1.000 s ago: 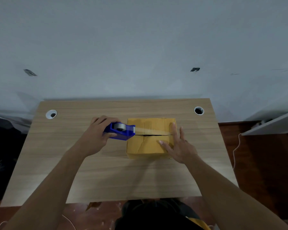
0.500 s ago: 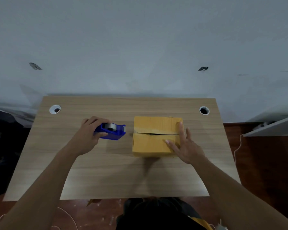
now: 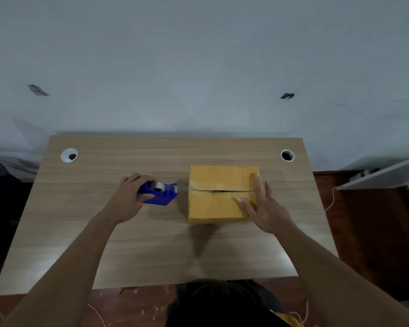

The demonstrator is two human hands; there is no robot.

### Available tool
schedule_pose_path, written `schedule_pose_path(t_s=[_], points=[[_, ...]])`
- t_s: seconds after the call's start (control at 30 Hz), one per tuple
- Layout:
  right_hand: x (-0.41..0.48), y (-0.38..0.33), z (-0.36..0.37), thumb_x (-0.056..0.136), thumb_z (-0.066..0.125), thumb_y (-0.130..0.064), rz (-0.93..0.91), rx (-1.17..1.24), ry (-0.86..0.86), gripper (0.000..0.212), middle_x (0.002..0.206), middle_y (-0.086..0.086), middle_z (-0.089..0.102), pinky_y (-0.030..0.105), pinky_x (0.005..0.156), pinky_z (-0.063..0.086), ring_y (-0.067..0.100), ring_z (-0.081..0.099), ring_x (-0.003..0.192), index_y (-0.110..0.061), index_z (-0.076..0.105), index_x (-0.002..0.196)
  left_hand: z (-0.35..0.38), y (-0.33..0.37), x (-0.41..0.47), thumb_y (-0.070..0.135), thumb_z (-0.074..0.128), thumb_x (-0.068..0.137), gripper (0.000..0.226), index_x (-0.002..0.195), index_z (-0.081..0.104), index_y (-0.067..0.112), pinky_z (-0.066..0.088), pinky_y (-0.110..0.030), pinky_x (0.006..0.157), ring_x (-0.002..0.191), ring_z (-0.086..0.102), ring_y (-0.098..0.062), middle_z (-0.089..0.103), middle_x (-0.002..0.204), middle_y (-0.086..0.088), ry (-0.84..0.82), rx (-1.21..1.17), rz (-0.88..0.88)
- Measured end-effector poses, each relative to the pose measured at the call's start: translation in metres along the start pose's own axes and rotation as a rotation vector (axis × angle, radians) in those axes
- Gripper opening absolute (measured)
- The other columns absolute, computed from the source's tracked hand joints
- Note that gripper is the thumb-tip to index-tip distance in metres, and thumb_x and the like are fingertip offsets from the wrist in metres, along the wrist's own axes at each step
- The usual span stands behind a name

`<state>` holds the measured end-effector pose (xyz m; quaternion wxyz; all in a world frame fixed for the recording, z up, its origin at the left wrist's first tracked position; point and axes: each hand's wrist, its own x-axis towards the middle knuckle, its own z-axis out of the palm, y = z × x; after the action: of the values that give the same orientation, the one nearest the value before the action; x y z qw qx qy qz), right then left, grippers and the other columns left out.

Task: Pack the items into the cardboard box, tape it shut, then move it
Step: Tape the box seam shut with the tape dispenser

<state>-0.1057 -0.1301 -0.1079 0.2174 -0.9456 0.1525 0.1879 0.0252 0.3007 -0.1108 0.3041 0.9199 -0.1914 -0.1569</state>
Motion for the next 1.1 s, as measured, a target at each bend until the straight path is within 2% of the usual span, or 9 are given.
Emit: schedule_pose_path(t_s=[0.07, 0.17, 0.27, 0.37, 0.43, 0.53, 0.7, 0.93, 1.1], points=[[0.001, 0.002, 0.002, 0.09, 0.022, -0.097, -0.013, 0.007, 0.013, 0.097, 0.181, 0.012, -0.009, 0.072, 0.11, 0.045, 0.05, 0.041, 0.152, -0.054, -0.032, 0.158, 0.004, -0.002, 0.002, 0.011, 0.075, 0.098, 0.049, 0.134, 0.058, 0.039, 0.038, -0.035, 0.104, 0.113, 0.044, -0.012, 0.056, 0.129, 0.013, -0.019, 0.0, -0.013], [0.001, 0.002, 0.005, 0.101, 0.019, -0.084, -0.006, -0.082, 0.062, 0.086, 0.181, 0.011, -0.01, 0.069, 0.114, 0.041, 0.046, 0.032, 0.157, -0.046, -0.024, 0.165, 0.009, -0.007, 0.004, 0.014, 0.074, 0.099, 0.052, 0.132, 0.053, 0.047, 0.039, -0.035, 0.103, 0.117, 0.047, -0.021, 0.056, 0.13, 0.013, -0.05, -0.008, -0.034], [0.001, -0.002, 0.01, 0.105, 0.011, -0.078, -0.03, -0.248, 0.2, 0.084, 0.181, 0.013, -0.012, 0.064, 0.127, 0.026, 0.04, 0.014, 0.165, -0.032, -0.014, 0.171, 0.01, -0.01, 0.004, 0.015, 0.075, 0.099, 0.052, 0.128, 0.051, 0.051, 0.039, -0.035, 0.102, 0.117, 0.045, -0.02, 0.055, 0.131, 0.013, -0.063, -0.037, -0.041], [0.004, -0.005, 0.014, 0.106, 0.012, -0.075, -0.069, -0.367, 0.254, 0.086, 0.18, 0.011, -0.016, 0.063, 0.132, 0.012, 0.038, -0.001, 0.167, -0.025, -0.005, 0.174, 0.01, -0.013, 0.004, 0.016, 0.075, 0.1, 0.049, 0.13, 0.054, 0.049, 0.039, -0.034, 0.102, 0.117, 0.045, -0.019, 0.055, 0.131, 0.015, -0.062, -0.056, -0.034], [0.006, -0.012, 0.019, 0.107, 0.015, -0.074, -0.088, -0.404, 0.26, 0.086, 0.18, 0.012, -0.015, 0.064, 0.132, 0.01, 0.038, -0.002, 0.167, -0.023, 0.0, 0.174, 0.01, -0.013, 0.003, 0.016, 0.074, 0.1, 0.048, 0.134, 0.055, 0.044, 0.039, -0.034, 0.102, 0.116, 0.045, -0.018, 0.055, 0.131, 0.015, -0.06, -0.067, -0.026], [0.008, -0.028, 0.03, 0.107, 0.016, -0.074, -0.125, -0.425, 0.236, 0.088, 0.18, 0.012, -0.015, 0.064, 0.132, 0.008, 0.036, -0.007, 0.167, -0.021, -0.002, 0.174, 0.01, -0.011, 0.002, 0.015, 0.074, 0.1, 0.048, 0.132, 0.054, 0.045, 0.037, -0.031, 0.1, 0.114, 0.044, -0.015, 0.055, 0.13, 0.015, -0.06, -0.081, -0.021], [0.01, -0.064, 0.045, 0.106, 0.017, -0.075, -0.192, -0.421, 0.207, 0.093, 0.181, 0.014, -0.009, 0.064, 0.131, 0.009, 0.035, -0.005, 0.168, -0.014, 0.001, 0.174, 0.01, -0.013, -0.001, 0.014, 0.075, 0.1, 0.05, 0.132, 0.054, 0.046, 0.037, -0.029, 0.099, 0.116, 0.045, -0.018, 0.054, 0.127, 0.021, -0.063, -0.116, -0.042], [0.014, -0.108, 0.056, 0.105, 0.011, -0.077, -0.291, -0.393, 0.125, 0.095, 0.177, 0.013, -0.025, 0.064, 0.131, 0.005, 0.035, -0.021, 0.165, -0.012, -0.011, 0.172, 0.013, -0.016, -0.003, 0.014, 0.074, 0.099, 0.05, 0.135, 0.056, 0.045, 0.039, -0.031, 0.102, 0.117, 0.045, -0.019, 0.053, 0.126, 0.024, -0.057, -0.15, -0.061], [0.015, -0.134, 0.065, 0.109, 0.017, -0.072, -0.398, -0.379, 0.141, 0.09, 0.179, 0.015, -0.02, 0.065, 0.131, 0.009, 0.037, -0.016, 0.166, -0.012, -0.003, 0.173, 0.013, -0.017, -0.007, 0.015, 0.075, 0.099, 0.049, 0.136, 0.058, 0.042, 0.04, -0.031, 0.103, 0.118, 0.046, -0.018, 0.056, 0.129, 0.021, -0.033, -0.173, -0.042]])
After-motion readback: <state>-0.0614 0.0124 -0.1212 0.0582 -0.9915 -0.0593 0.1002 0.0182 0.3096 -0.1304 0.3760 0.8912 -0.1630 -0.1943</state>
